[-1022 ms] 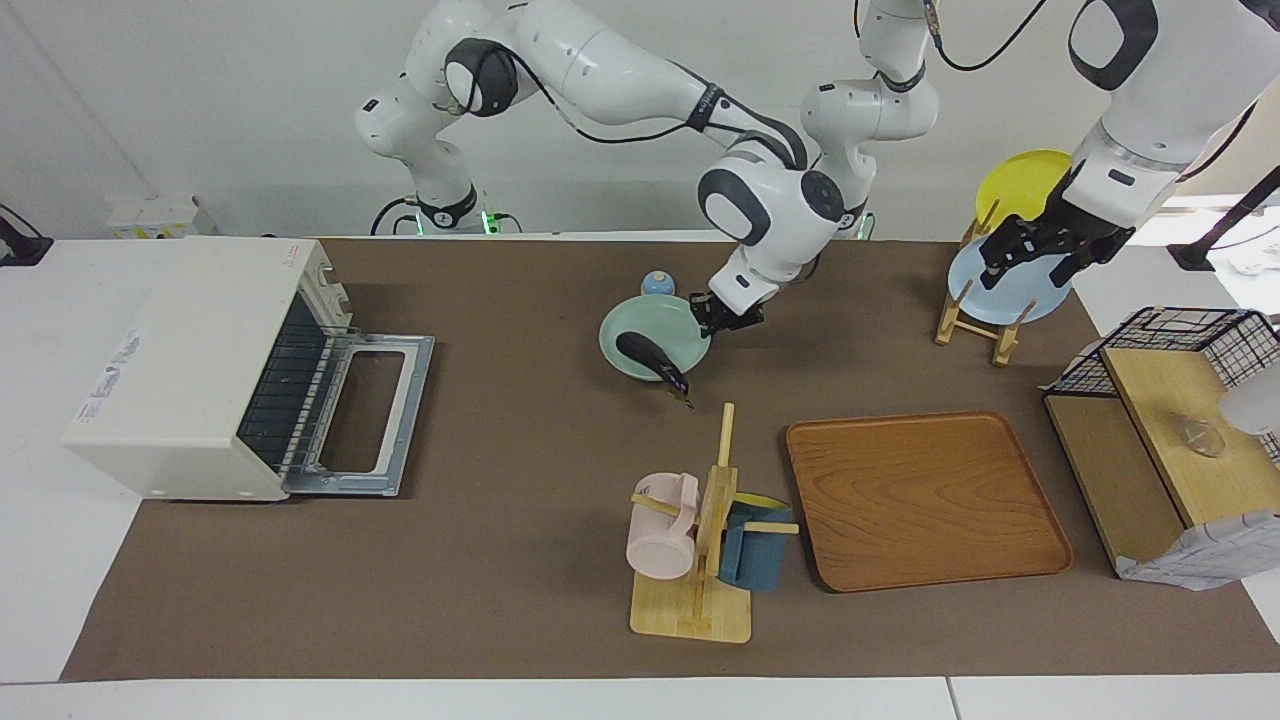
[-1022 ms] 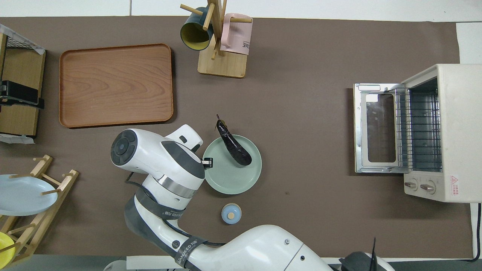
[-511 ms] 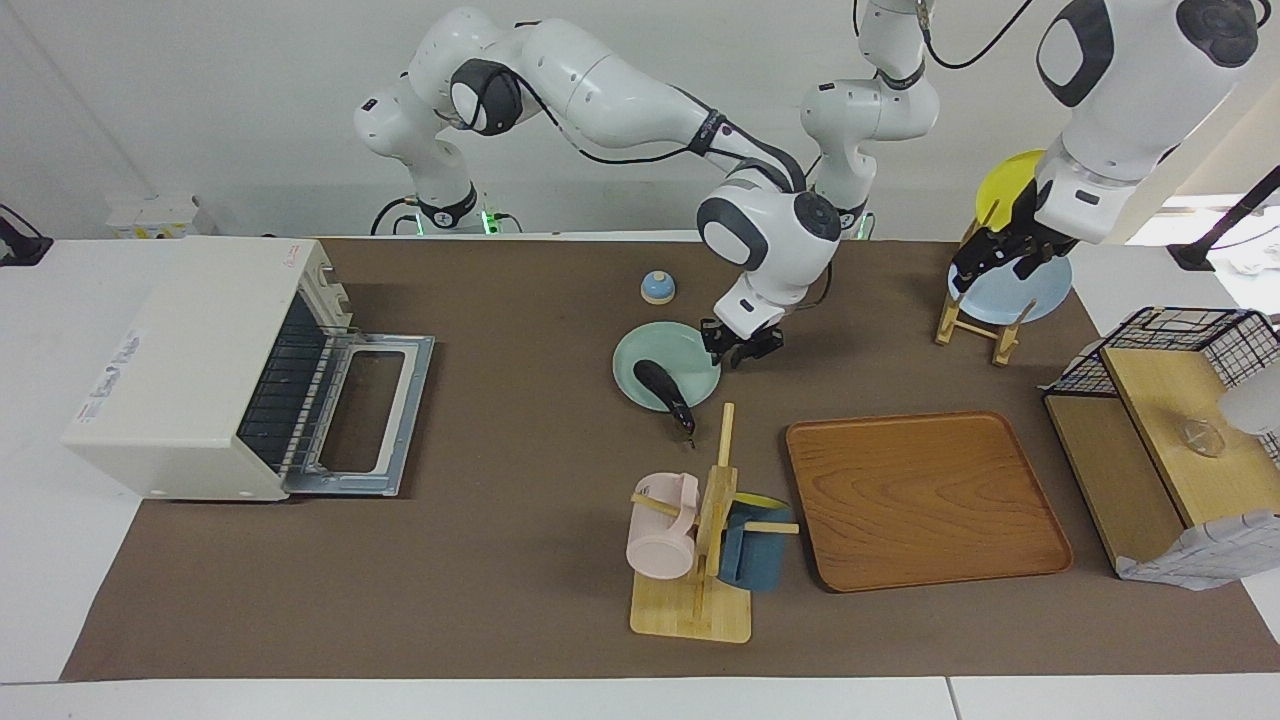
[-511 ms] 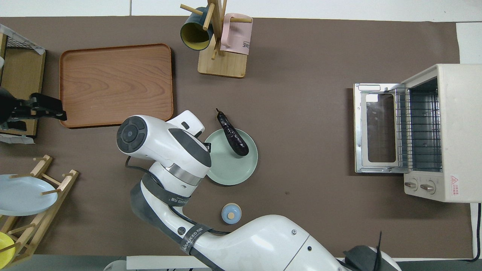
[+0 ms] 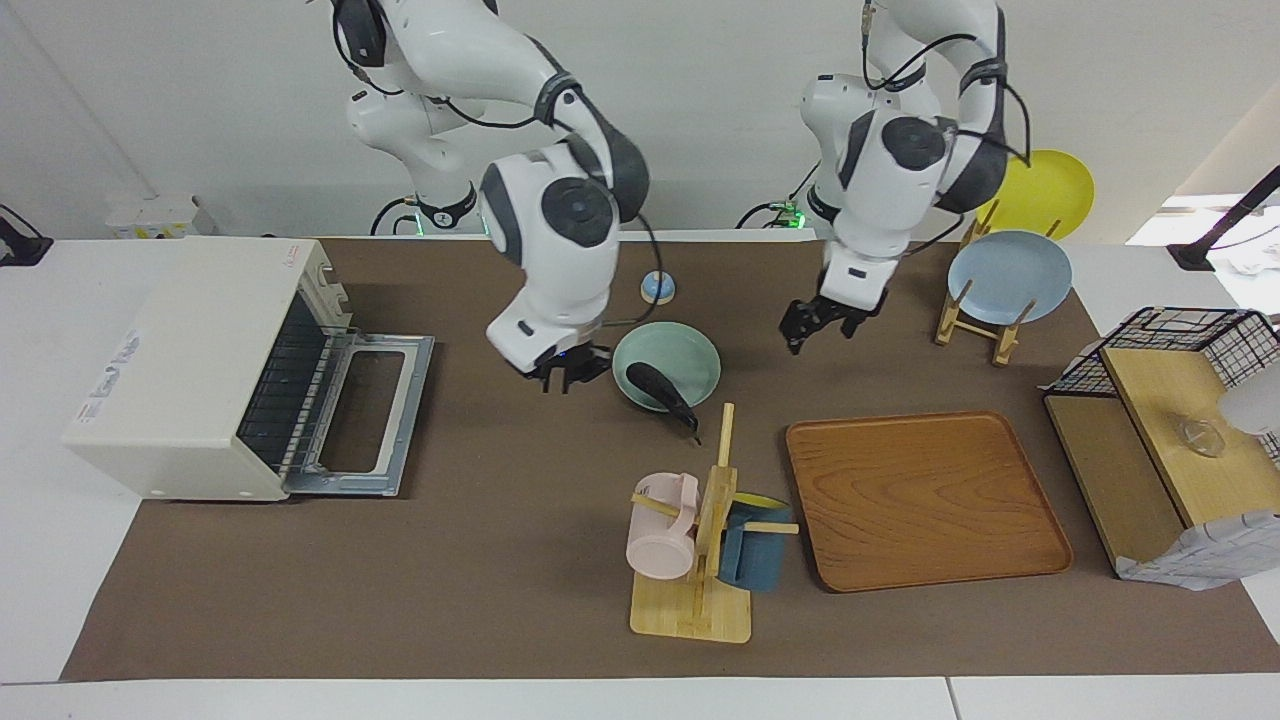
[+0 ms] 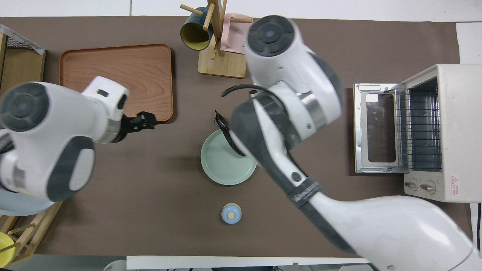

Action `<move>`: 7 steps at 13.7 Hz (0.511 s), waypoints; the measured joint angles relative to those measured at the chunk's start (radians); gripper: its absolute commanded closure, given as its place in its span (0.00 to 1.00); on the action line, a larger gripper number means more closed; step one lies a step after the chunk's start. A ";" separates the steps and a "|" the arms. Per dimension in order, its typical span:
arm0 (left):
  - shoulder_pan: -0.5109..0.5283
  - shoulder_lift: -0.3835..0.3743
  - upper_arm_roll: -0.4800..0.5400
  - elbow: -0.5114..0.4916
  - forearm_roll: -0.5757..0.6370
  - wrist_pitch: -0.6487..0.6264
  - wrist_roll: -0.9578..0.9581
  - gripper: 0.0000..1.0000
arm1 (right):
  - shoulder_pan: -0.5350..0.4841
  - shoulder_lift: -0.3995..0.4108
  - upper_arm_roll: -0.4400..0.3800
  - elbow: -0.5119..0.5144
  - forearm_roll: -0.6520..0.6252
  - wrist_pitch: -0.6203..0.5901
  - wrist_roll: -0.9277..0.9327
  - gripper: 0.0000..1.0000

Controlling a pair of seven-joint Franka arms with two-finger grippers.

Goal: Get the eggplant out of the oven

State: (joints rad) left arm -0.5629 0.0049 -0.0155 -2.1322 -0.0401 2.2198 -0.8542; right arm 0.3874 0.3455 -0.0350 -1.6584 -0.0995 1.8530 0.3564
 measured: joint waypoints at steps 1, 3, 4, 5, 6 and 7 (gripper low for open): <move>-0.052 0.038 -0.001 0.007 0.000 0.051 -0.069 0.00 | -0.044 -0.020 0.000 -0.111 -0.009 0.094 -0.053 0.99; -0.139 0.120 -0.001 0.052 0.000 0.135 -0.198 0.00 | -0.110 -0.059 0.001 -0.307 -0.058 0.238 -0.154 0.99; -0.167 0.165 -0.001 0.090 0.000 0.163 -0.254 0.00 | -0.124 -0.072 0.001 -0.356 -0.098 0.260 -0.173 0.99; -0.187 0.213 0.000 0.131 0.000 0.189 -0.301 0.01 | -0.132 -0.085 0.002 -0.383 -0.130 0.266 -0.185 0.98; -0.201 0.263 0.000 0.166 0.000 0.224 -0.335 0.01 | -0.135 -0.096 0.002 -0.400 -0.146 0.266 -0.196 0.98; -0.208 0.302 0.001 0.185 0.000 0.263 -0.351 0.08 | -0.138 -0.103 0.003 -0.414 -0.161 0.269 -0.202 0.98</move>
State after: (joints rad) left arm -0.7708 0.3068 -0.0149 -1.9476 -0.0401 2.4829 -1.2052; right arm 0.2491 0.2424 -0.0322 -2.0722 -0.2605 2.1221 0.1545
